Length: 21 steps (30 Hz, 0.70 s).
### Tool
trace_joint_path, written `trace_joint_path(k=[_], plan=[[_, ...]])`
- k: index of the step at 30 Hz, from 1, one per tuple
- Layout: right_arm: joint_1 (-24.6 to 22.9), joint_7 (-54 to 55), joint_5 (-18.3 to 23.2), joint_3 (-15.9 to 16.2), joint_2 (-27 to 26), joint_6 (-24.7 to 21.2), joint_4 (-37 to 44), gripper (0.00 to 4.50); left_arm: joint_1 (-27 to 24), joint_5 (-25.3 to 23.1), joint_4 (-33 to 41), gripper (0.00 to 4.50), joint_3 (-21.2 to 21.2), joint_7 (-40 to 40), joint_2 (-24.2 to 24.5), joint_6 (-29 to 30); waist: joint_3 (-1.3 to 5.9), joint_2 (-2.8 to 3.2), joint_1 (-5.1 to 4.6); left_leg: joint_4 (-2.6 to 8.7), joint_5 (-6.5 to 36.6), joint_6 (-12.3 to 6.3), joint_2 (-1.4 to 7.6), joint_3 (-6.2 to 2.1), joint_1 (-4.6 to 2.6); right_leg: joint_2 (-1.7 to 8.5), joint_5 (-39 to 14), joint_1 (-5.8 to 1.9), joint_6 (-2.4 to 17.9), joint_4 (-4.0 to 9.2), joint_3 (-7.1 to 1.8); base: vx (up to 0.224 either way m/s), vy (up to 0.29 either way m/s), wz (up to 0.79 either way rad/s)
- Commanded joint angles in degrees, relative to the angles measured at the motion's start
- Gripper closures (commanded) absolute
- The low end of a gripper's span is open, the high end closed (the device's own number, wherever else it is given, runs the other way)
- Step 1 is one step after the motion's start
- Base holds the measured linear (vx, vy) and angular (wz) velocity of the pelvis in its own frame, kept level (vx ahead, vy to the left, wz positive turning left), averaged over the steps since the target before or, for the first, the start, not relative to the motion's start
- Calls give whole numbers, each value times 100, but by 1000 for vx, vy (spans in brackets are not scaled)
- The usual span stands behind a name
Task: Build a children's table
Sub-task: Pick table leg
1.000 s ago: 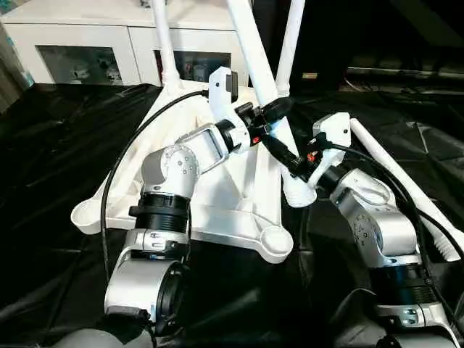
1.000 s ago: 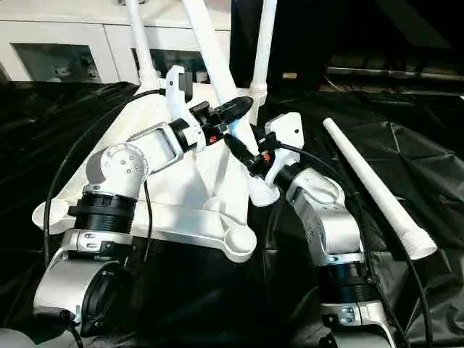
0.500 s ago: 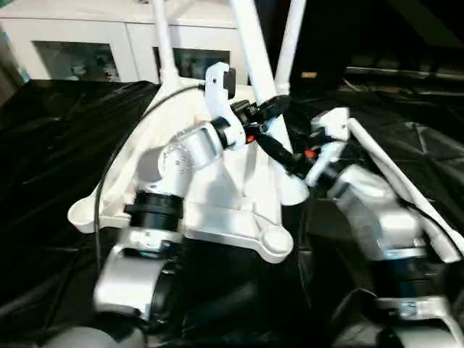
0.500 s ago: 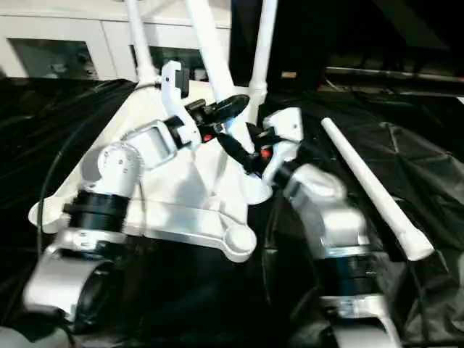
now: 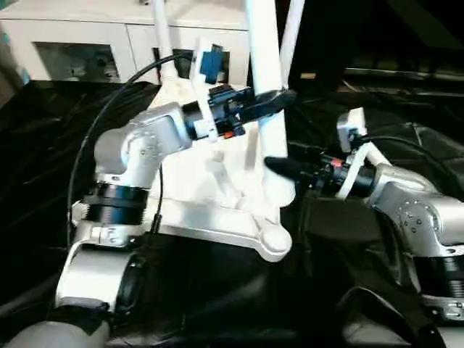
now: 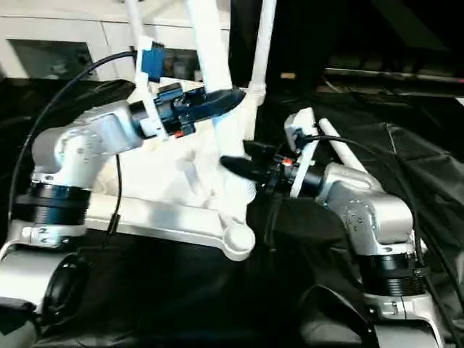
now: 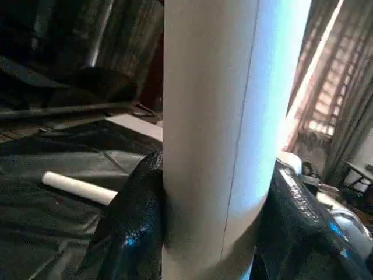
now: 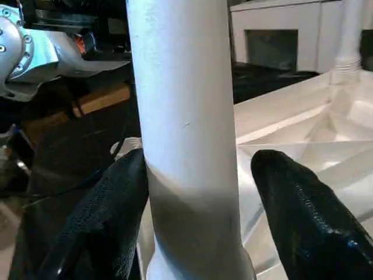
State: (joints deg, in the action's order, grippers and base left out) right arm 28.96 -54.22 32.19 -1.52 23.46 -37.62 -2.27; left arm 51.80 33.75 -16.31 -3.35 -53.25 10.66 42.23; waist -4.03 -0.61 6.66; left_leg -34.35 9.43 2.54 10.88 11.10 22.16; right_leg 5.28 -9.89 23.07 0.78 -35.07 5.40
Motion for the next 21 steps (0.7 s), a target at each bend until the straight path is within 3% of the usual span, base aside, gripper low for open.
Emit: trace_joint_path(k=[1,7,11,15,16,21], plan=[[-15,120,-38,21,14,-107,13,149,13,188,254,267,152,-220,-44,89,469,-6,26,377,1065,-35,231,-120,-119,376,-1350,-325,1120,431,-292,0,0,0],[-21,186,-281,219,21,97,28,184,165,-401,-205,267,225,515,-132,-164,484,-9,47,364,949,-26,237,-119,-120,364,-1069,-321,1134,405,-296,0,0,0],[18,634,-797,463,-197,565,-48,184,357,-750,-579,268,71,1605,-381,-285,491,-41,67,353,889,-7,221,-121,-98,386,-1140,-340,1044,405,-295,0,0,0],[72,946,-1019,600,-344,650,-125,184,344,-829,-528,268,105,1810,-459,-288,497,-50,26,350,799,-59,210,-122,-89,372,-993,-347,1069,391,-288,0,0,0],[150,1375,-1302,729,-511,698,-295,184,329,-959,-476,268,160,1995,-535,-317,501,-44,25,348,779,-66,212,-121,-92,372,-970,-344,1080,390,-291,0,0,0],[251,1901,-1450,705,-844,652,-527,243,353,-1093,-472,268,193,2268,-642,-401,487,-41,-3,363,883,-47,215,-119,-109,369,-1096,-330,1094,412,-291,0,0,0]])
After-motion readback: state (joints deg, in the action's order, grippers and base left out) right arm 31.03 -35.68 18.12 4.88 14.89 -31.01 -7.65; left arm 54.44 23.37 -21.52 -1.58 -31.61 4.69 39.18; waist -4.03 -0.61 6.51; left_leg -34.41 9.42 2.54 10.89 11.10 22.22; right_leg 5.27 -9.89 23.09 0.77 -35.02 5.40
